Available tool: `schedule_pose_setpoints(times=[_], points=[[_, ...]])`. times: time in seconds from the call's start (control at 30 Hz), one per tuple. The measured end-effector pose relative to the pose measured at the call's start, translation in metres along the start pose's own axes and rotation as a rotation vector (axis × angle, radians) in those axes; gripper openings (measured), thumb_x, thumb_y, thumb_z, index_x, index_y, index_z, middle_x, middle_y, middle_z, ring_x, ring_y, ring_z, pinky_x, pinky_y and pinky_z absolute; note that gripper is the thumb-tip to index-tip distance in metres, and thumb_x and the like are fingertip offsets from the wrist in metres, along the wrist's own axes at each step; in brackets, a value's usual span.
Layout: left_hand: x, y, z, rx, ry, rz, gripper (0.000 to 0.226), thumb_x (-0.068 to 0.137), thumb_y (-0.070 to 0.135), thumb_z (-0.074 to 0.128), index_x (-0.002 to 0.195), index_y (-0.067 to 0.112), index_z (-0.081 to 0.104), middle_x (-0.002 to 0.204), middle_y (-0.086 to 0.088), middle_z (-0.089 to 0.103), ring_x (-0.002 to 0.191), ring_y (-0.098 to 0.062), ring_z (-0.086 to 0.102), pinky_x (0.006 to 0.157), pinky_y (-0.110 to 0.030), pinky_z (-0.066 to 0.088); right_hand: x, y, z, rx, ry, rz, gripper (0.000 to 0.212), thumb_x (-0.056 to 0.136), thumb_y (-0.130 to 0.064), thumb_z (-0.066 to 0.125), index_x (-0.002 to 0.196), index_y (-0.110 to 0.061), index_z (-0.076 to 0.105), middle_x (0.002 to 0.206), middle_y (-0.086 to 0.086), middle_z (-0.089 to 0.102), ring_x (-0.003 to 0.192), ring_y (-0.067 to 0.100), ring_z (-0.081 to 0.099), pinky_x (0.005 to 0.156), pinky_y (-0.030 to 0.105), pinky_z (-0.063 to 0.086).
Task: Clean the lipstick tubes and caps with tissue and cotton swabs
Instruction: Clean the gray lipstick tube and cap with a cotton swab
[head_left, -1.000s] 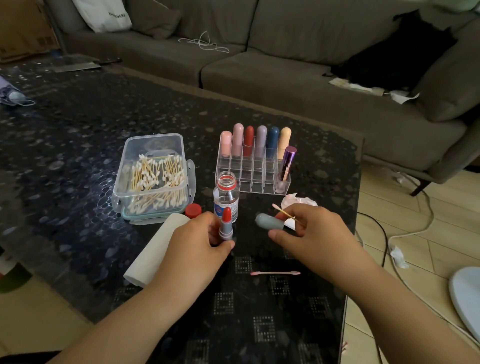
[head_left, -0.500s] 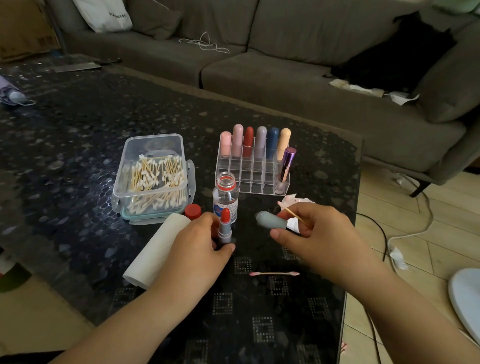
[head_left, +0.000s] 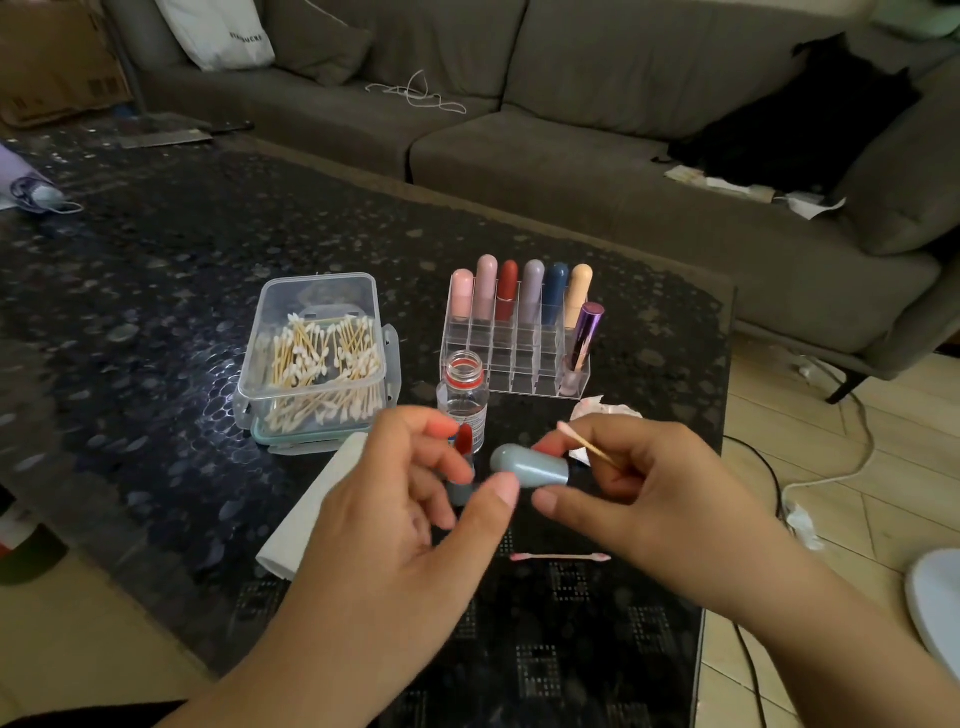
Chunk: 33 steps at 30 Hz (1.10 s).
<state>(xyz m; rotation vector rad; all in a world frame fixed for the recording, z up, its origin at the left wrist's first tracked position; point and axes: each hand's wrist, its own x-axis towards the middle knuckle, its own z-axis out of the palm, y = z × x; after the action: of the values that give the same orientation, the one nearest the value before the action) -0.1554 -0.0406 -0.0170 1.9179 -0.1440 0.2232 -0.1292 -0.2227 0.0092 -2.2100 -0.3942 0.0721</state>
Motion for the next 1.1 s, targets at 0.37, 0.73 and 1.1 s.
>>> schedule_pose_setpoints(times=[0.37, 0.73, 1.1], points=[[0.019, 0.007, -0.002, -0.562, -0.136, -0.260, 0.037, 0.063, 0.028, 0.064, 0.095, 0.009, 0.071, 0.080, -0.006, 0.073, 0.076, -0.016, 0.070, 0.069, -0.022, 0.055, -0.004, -0.014, 0.002, 0.233, 0.062, 0.009, 0.028, 0.086, -0.051, 0.044, 0.099, -0.027, 0.052, 0.057, -0.010, 0.046, 0.049, 0.001, 0.041, 0.047, 0.012, 0.034], [0.022, 0.014, -0.002, -0.799, -0.153, -0.370, 0.022, 0.066, 0.018, 0.060, 0.075, 0.005, 0.075, 0.066, -0.012, 0.065, 0.054, -0.016, 0.061, 0.048, -0.021, 0.050, -0.010, -0.005, -0.007, -0.258, 0.245, -0.305, 0.007, 0.085, -0.032, 0.057, 0.084, -0.028, 0.061, 0.070, -0.013, 0.060, 0.072, 0.005, 0.059, 0.059, 0.013, 0.045], [0.021, 0.012, 0.003, -0.736, -0.094, -0.338, 0.022, 0.062, 0.021, 0.062, 0.075, 0.009, 0.076, 0.069, -0.015, 0.061, 0.051, -0.012, 0.051, 0.044, -0.019, 0.041, -0.011, -0.005, -0.003, -0.487, 0.246, -0.455, 0.016, 0.086, -0.025, 0.051, 0.083, -0.018, 0.065, 0.065, -0.008, 0.054, 0.063, 0.010, 0.049, 0.064, 0.013, 0.035]])
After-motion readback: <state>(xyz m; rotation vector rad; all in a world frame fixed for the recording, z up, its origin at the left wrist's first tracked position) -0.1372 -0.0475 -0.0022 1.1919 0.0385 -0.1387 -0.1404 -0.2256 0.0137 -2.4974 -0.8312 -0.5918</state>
